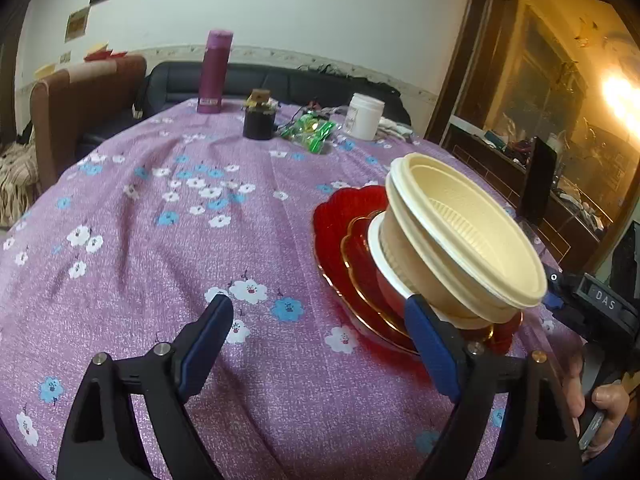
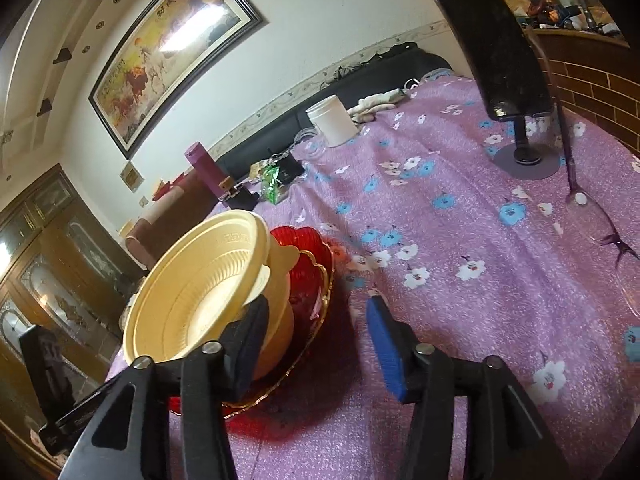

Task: Organize plates and bowls
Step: 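Open both tools and withdraw them from the yellow bowl rim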

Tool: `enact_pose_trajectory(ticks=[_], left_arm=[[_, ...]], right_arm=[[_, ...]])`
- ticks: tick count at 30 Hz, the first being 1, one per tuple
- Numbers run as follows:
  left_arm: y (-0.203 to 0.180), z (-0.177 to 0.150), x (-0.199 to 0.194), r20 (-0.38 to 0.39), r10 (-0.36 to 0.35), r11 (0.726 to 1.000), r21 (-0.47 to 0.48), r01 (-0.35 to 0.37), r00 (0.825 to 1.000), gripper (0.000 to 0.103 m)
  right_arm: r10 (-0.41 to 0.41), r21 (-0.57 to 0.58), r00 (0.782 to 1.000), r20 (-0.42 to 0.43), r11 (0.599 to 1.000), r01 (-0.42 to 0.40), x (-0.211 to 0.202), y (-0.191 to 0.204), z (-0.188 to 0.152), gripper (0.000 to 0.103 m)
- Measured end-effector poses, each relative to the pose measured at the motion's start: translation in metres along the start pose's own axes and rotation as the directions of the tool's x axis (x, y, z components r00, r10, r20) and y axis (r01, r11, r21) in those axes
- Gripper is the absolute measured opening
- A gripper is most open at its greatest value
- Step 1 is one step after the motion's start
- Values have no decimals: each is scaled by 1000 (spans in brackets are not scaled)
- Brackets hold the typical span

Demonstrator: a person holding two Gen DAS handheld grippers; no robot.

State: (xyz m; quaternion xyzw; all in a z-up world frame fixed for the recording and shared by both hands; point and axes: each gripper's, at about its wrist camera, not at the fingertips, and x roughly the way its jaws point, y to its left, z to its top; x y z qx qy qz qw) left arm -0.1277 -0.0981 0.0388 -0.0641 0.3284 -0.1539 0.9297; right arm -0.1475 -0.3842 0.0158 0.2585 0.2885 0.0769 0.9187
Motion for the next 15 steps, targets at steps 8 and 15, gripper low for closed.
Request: enact_pose_trajectory(ticks=[8,15], left_arm=[[-2,0,2,-10,3,1000,8,-3,1000,89],[0,-1,0,-7,0,1000,0,0,1000,89]], right_arm=[[-28,-9,1000,-6,1000,28,-3,0,-3,62],[-43,32,999,-16,999,44,-3,-6,-2,64]])
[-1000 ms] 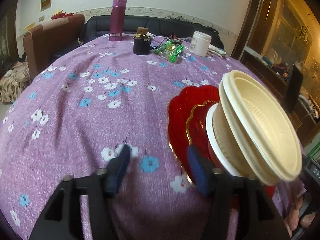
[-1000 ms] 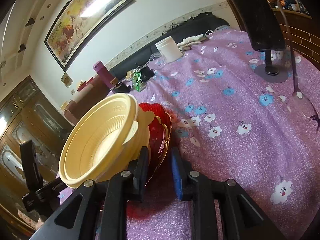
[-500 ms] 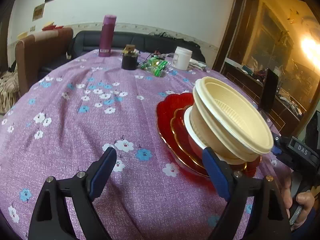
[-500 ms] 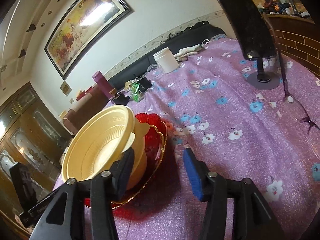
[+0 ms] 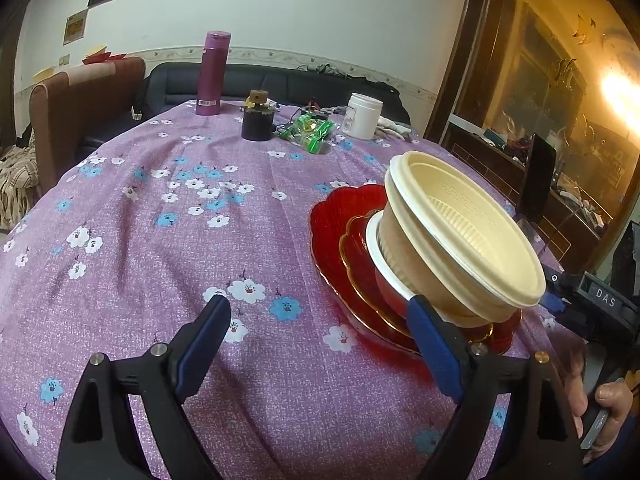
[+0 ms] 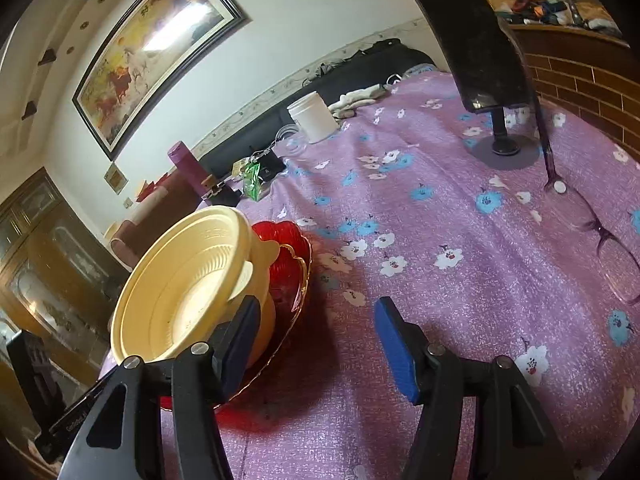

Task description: Organize plates and bowls

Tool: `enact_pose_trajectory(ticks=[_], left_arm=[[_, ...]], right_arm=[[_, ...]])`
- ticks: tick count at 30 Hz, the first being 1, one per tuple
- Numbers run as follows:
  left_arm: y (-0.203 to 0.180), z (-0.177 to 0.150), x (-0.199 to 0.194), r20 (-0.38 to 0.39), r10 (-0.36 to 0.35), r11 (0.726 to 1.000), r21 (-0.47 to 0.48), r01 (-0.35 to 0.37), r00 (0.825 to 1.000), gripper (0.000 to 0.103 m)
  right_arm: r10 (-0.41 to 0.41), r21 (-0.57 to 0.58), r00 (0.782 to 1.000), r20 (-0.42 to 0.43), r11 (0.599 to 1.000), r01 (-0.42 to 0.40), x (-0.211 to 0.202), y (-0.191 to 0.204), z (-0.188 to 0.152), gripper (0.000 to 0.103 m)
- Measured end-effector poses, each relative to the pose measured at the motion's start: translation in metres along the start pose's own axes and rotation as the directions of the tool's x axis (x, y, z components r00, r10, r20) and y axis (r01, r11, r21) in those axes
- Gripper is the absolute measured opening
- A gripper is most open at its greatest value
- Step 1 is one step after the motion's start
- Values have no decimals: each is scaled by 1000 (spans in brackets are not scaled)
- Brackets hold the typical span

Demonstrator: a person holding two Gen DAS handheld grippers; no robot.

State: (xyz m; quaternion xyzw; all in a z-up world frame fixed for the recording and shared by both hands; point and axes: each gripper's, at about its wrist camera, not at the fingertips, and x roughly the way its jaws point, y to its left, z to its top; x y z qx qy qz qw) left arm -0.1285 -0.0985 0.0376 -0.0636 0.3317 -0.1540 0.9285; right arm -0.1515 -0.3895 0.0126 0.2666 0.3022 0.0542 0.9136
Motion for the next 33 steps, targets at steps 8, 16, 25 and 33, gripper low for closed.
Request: enact_pose_trajectory(ticks=[8,16,25,33], left_arm=[[1,1,1,-5,-1,1000,-1,1,1000,89],[1,2,3,-6,-1,1000,3,1,1000,89],[-5,0,-7,43,26,999,32,-27,999,95],[-12,2,-19,77,75,994,69,-81,994,102]], right_arm=[[-28,20,1000,-2,999,28,-4,-5,2,65],[-81,23,997,11,996,80,-11,-11,5,69],[-138,-9,990,35,990,138,-20,-9,2,71],[-211,-84,974,87,972,218,-37,6,-8,79]])
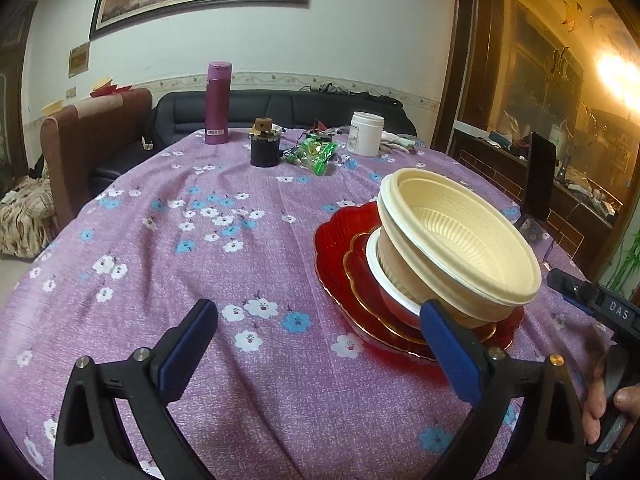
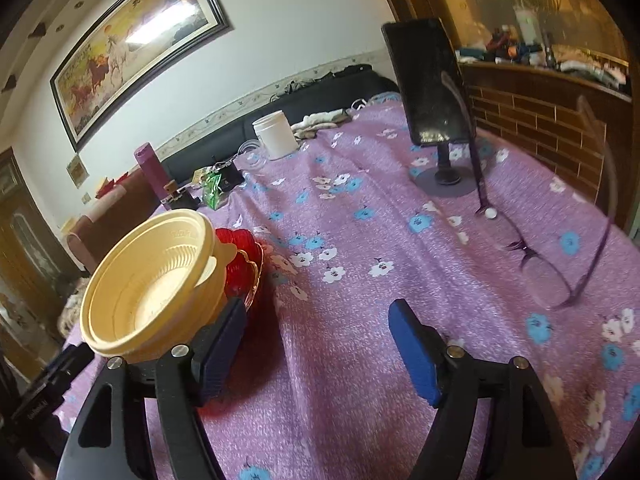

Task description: Organize plates and bowls

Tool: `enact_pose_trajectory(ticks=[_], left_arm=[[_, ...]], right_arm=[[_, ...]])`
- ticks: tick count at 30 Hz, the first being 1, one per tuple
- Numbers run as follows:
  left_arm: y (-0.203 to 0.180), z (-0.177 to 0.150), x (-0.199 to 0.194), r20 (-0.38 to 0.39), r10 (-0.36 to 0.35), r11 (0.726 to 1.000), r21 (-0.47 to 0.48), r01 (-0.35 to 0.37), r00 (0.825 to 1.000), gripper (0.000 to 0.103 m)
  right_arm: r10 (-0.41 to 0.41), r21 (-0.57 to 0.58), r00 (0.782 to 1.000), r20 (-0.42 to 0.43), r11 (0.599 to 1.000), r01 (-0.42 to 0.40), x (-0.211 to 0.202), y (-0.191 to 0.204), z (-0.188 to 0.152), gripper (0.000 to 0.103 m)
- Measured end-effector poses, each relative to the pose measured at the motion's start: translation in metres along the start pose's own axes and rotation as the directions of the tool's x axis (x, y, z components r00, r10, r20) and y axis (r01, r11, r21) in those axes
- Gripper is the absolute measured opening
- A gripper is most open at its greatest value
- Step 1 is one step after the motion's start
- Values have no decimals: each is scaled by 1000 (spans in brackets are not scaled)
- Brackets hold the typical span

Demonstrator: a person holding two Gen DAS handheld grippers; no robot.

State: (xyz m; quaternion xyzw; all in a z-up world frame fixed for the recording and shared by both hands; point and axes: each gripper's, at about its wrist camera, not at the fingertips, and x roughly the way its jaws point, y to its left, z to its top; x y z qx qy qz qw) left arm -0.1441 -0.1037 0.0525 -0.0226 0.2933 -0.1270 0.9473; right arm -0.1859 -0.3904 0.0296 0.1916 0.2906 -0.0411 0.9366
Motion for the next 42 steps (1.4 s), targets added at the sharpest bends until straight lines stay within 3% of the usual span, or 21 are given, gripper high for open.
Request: enact_pose_trajectory(ticks=[11,20,26,31,35,42], left_arm=[[10,8,-1,-54,142,990,15,-141,988,103],[-1,17,-5,-11,292,949,125,-289,956,103],[-4,16,7,-84,296,949,141,-282,952,103],[-10,16,11,-84,324,940,145,-310,942,103],[-13,13,11,-71,375,919,163,-360,924,103],[-8,12,12,-85,383,916,158,-367,920,103]], right_arm=[[-49,-45,998,27,998,50,-9,11,-5,87],[-85,-116,996,29,989,88,-4,27,-9,90],[-88,-146,995,50,985,94,0,31,-10,91],[-53,-170,998,43,984,59,2,33,-11,91],[-50,-159,998,35,986,55,3,31,-10,91],[-67,-177,997,34,982,72,3,35,-11,91]])
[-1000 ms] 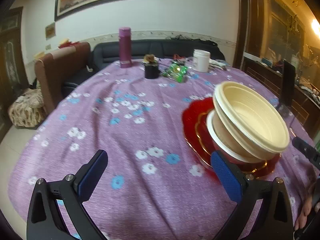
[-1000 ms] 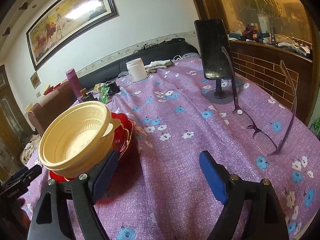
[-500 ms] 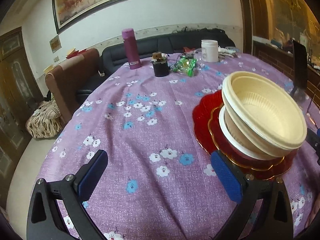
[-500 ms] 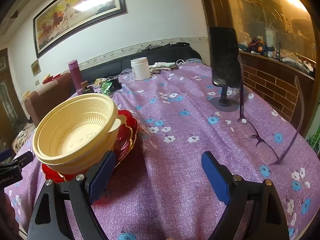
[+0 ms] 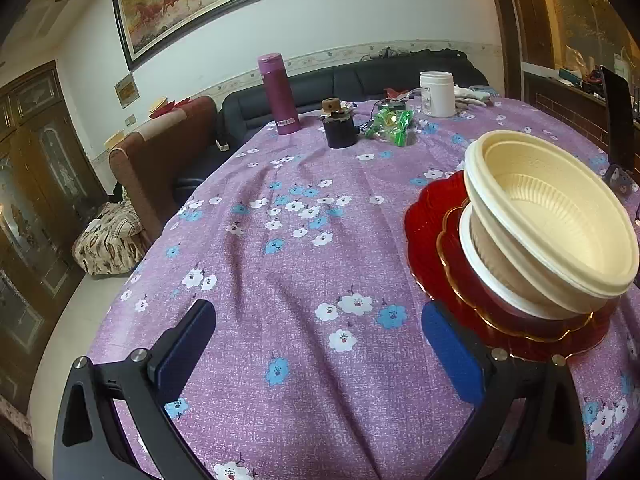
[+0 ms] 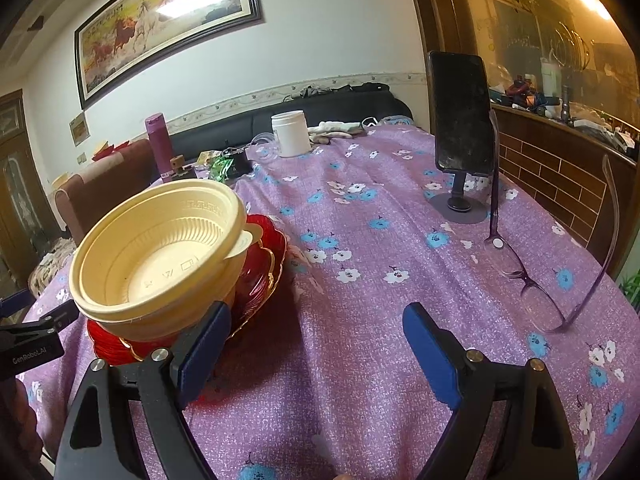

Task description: Organize plates and bowls

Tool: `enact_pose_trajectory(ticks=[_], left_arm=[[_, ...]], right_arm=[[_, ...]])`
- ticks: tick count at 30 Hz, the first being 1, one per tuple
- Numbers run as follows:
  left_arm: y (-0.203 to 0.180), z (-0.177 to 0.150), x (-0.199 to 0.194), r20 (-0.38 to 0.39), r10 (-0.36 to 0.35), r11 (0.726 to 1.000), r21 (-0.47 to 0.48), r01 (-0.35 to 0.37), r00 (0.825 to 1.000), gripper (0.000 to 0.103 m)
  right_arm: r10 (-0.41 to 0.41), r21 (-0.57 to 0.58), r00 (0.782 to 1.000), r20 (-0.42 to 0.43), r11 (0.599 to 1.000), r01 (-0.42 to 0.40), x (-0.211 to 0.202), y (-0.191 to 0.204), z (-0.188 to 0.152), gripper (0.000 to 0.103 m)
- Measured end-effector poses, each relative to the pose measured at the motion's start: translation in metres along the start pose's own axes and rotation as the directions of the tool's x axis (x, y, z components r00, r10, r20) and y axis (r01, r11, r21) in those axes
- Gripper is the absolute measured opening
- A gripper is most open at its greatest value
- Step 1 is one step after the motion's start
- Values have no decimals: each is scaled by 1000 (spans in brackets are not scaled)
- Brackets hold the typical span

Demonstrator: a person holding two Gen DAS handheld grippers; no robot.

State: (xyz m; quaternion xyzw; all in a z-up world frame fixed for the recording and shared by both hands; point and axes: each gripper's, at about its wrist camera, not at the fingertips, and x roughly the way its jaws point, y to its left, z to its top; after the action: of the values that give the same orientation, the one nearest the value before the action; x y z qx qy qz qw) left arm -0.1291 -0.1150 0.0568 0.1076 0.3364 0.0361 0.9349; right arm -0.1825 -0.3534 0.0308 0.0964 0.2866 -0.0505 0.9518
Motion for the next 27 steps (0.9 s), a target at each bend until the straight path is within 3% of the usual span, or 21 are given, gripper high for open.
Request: enact_pose_trajectory(ticks=[27], left_arm=[[-3,-2,3,-4,6,1000,9,-6,1000,103]], right_arm=[[-11,-10,1000,-10,1000,11,2,2,1,91]])
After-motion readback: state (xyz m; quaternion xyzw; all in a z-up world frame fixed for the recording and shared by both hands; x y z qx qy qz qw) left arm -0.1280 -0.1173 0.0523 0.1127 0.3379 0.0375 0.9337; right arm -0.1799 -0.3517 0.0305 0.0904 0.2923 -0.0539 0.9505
